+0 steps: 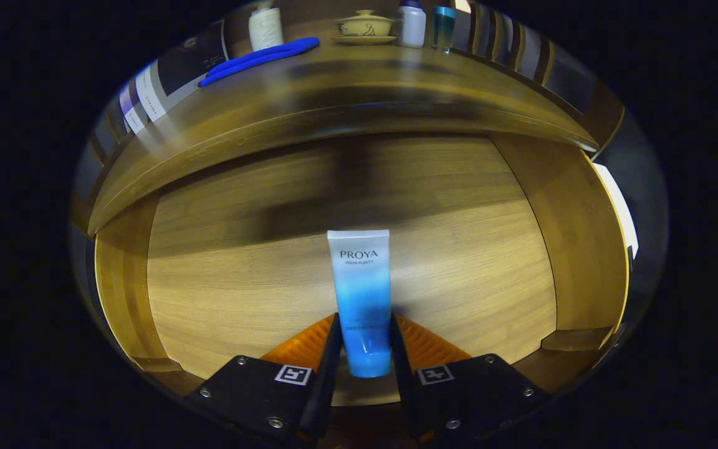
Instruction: Pull open the drawer, take out the items inside it, and place them on the countertop above the cabinet.
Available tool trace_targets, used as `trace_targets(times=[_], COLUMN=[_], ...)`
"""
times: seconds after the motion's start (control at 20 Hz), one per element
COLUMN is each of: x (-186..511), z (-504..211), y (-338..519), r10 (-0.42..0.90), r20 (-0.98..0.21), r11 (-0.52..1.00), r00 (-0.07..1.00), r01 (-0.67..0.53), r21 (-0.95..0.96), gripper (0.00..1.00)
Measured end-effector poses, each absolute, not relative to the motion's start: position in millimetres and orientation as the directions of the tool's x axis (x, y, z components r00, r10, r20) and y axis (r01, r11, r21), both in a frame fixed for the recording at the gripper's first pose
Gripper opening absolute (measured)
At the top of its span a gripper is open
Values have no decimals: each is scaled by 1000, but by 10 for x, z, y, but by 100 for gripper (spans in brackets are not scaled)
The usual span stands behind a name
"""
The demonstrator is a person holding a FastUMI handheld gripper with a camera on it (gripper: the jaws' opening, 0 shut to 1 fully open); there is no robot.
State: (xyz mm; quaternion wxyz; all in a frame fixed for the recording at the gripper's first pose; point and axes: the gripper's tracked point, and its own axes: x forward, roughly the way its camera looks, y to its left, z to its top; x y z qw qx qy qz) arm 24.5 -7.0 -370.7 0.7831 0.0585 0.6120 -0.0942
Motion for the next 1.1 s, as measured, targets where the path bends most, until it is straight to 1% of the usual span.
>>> trace_targets(times=[0.2, 0.65, 0.9, 1.1], x=[233, 122, 48, 120], z=[-3663, -3211, -2840, -2506], y=[-82, -85, -168, -201], r10=[-85, -161, -210, -237], r20=[-964, -919, -879, -843], r11=[976, 981, 975, 971], r00=[250, 360, 427, 483], r01=[214, 158, 155, 157], r21=[-31, -110, -157, -182], gripper=[42, 42, 41, 41])
